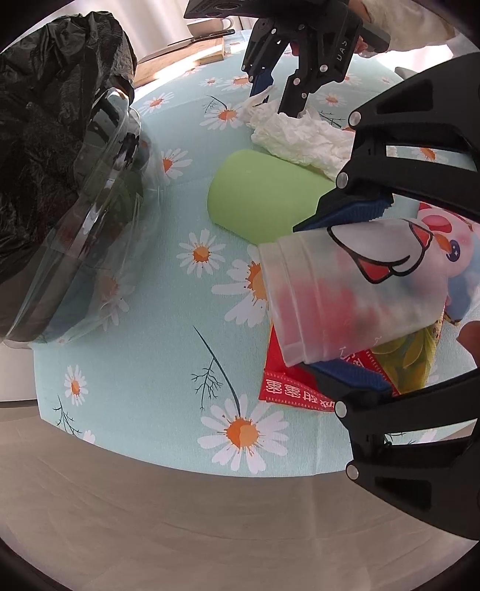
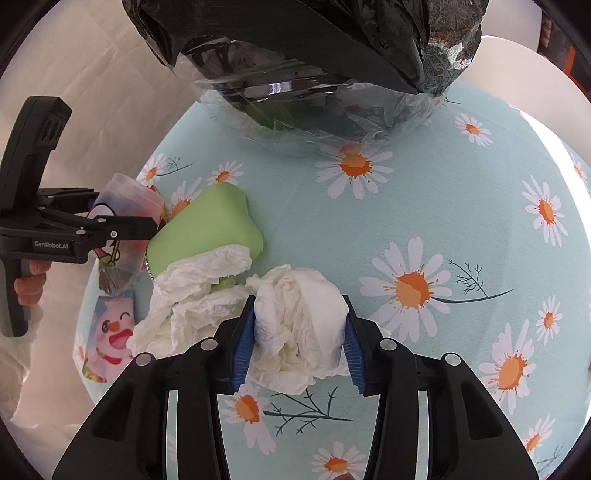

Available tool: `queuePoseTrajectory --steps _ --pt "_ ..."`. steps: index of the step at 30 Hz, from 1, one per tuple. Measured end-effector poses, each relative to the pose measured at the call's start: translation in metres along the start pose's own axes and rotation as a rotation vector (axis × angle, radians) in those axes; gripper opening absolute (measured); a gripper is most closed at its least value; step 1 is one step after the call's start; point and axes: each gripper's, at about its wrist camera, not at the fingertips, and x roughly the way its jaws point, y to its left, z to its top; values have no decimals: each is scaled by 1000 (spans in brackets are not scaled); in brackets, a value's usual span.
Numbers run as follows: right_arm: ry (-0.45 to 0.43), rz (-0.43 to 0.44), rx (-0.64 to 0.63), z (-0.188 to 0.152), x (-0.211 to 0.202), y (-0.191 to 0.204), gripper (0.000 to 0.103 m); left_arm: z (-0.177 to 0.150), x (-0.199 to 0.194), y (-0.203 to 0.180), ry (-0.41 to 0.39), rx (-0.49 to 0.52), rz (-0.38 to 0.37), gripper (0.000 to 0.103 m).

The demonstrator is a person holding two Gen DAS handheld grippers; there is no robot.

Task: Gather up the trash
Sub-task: 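Grasp the crumpled tissues with the right tool while the left tool grasps the stacked plastic cups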

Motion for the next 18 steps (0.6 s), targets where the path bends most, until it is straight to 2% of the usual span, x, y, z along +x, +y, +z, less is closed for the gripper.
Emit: queuePoseTrajectory --steps 9,18 --pt "-69 5 35 -10 -37 -19 40 -8 -26 -14 -32 32 23 62" --pt "-137 6 37 -25 -71 -33 41 -24 -52 -34 -56 47 111 63"
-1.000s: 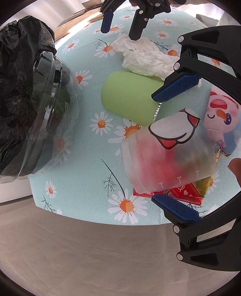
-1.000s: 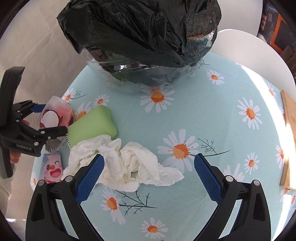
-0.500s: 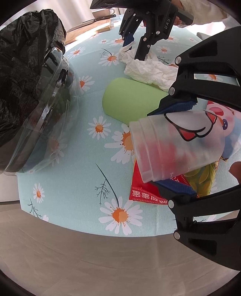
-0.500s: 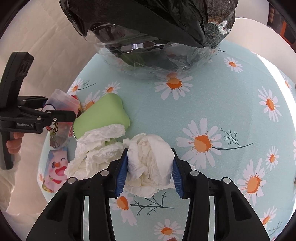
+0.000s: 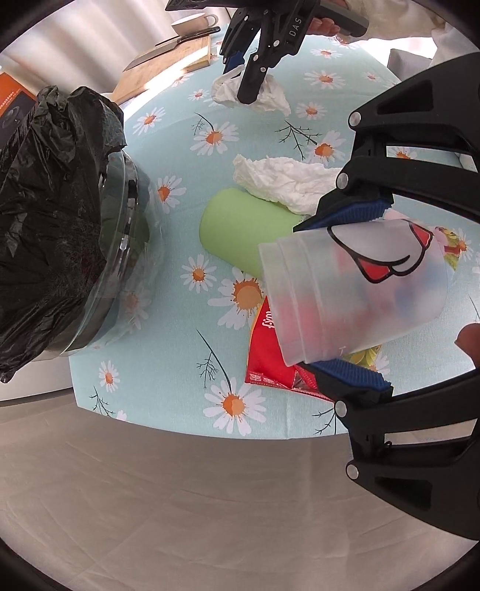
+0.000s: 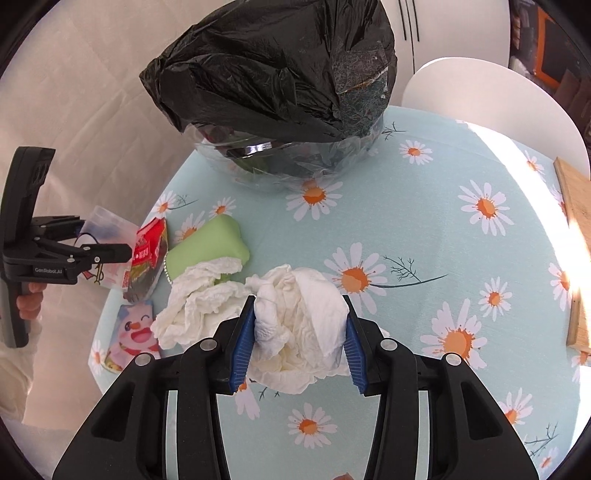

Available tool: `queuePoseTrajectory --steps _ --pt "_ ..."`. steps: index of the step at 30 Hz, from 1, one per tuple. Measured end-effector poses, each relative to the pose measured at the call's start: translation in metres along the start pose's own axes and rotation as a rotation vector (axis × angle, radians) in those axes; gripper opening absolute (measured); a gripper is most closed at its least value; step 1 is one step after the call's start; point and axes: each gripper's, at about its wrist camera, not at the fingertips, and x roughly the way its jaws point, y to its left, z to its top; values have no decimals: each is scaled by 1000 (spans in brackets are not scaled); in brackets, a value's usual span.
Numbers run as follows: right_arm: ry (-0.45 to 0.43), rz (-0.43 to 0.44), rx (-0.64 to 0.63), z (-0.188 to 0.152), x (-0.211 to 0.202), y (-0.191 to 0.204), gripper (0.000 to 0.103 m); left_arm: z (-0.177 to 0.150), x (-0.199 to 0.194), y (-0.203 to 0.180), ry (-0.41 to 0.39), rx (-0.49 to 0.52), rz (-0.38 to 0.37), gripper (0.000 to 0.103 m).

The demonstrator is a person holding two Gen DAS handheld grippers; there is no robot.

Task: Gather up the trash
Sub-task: 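Grasp the crumpled tissues with the right tool while the left tool grasps the stacked plastic cups, then carry the tissues and stacked cups over the bin with both tools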

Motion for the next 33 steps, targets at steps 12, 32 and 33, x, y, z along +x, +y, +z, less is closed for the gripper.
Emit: queuePoseTrajectory --steps 12,32,33 --pt "-69 -53 -58 -18 -49 -2 41 -25 -34 -14 -45 -21 79 63" --pt "-252 -122 -170 25 -119 -19 41 23 -100 -53 -224 111 154 63" --pt "-259 -135 -176 31 -121 -19 41 30 -102 -53 -234 120 147 63"
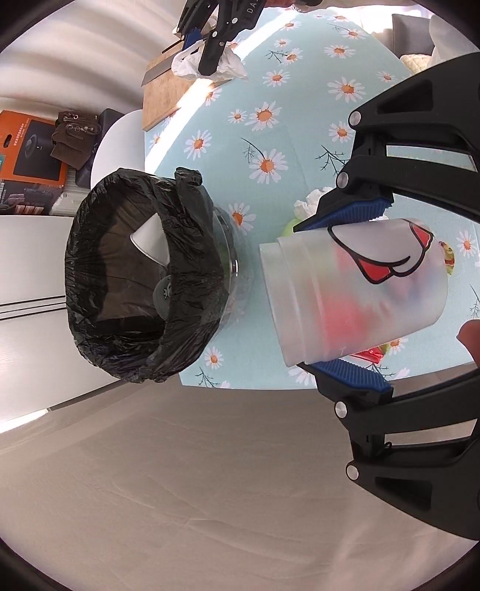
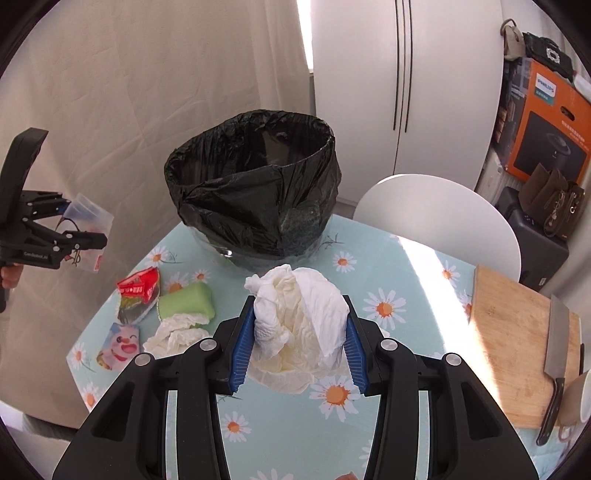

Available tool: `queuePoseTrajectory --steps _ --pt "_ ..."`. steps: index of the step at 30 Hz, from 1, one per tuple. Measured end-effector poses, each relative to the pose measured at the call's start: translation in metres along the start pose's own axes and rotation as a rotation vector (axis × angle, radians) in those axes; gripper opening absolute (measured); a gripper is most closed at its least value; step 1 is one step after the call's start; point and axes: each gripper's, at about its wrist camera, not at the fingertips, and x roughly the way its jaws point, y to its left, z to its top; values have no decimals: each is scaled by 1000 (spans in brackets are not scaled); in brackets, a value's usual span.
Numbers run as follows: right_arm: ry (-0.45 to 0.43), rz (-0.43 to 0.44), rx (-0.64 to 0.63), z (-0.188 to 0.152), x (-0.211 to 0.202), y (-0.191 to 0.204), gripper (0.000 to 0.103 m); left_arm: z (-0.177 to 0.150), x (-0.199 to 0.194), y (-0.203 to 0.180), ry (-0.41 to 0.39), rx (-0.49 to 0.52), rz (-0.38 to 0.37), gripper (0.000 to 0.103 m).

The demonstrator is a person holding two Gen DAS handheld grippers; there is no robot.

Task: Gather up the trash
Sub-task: 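Carry the tissues and stacked cups over the bin with both tools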

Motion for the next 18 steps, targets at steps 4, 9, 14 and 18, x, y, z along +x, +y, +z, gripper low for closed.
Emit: queuePoseTrajectory --steps 4,9,14,18 --pt "-48 -18 10 28 -6 -6 41 30 -5 7 -45 26 -16 63" --pt "-105 -24 -13 70 -5 -5 41 63 -4 21 -89 25 -56 63" --pt "-138 10 -31 111 11 0 41 94 8 27 -106 56 -76 63" --pt "-140 60 -43 139 32 7 41 116 23 29 -123 70 -110 64"
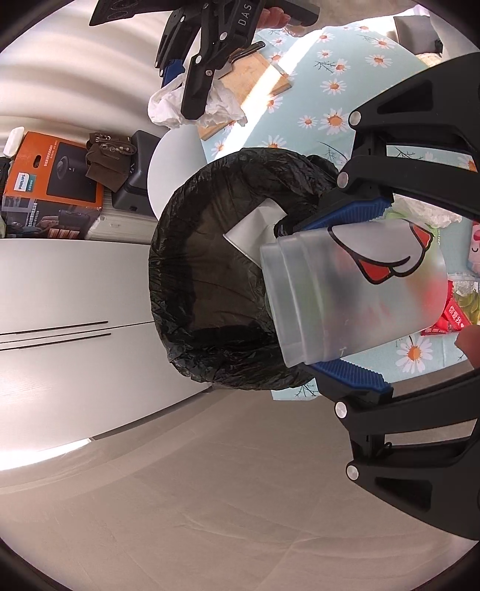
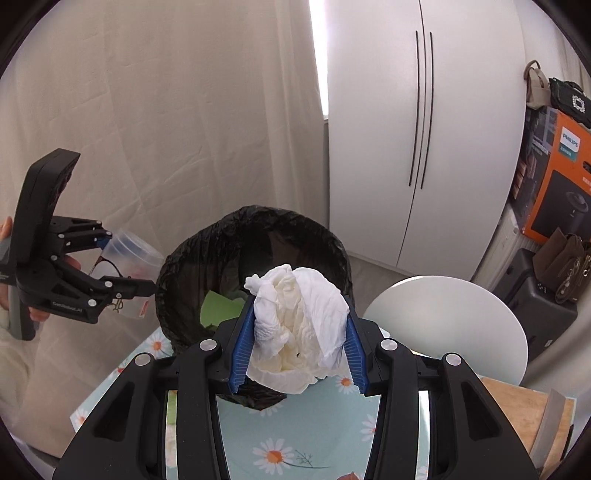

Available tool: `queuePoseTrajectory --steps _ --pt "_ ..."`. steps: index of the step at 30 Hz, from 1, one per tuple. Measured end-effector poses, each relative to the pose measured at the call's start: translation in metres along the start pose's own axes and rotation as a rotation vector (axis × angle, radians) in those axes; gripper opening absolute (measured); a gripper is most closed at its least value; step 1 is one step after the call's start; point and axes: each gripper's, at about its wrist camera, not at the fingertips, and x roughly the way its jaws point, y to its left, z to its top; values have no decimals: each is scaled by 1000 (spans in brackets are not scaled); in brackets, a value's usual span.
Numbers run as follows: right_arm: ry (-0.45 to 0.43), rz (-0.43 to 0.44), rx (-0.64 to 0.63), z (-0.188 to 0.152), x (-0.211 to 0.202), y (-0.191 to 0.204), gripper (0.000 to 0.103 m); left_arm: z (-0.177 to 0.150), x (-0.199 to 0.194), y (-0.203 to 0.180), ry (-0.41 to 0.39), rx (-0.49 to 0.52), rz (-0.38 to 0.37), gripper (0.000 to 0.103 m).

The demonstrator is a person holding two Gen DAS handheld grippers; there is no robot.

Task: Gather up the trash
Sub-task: 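Carry the tissues and stacked cups over the bin with both tools, then open both tools to drop the tissues and cups into the bin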

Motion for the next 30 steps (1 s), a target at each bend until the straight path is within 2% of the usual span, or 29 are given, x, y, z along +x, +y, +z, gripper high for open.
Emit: queuePoseTrajectory --steps 8,14,20,25,28,30 --pt "30 74 12 30 60 2 41 27 49 2 19 37 -60 64" --pt "66 98 18 29 97 1 41 31 82 6 51 24 -102 64" --pt "83 111 18 26 119 0 41 26 95 9 65 35 -138 65" --pt "80 126 8 23 131 1 41 25 102 9 58 63 -121 66" --pt "87 112 14 23 131 -1 45 23 107 11 55 45 -144 70" --pt "75 93 7 23 128 -1 55 23 107 9 43 58 -166 77"
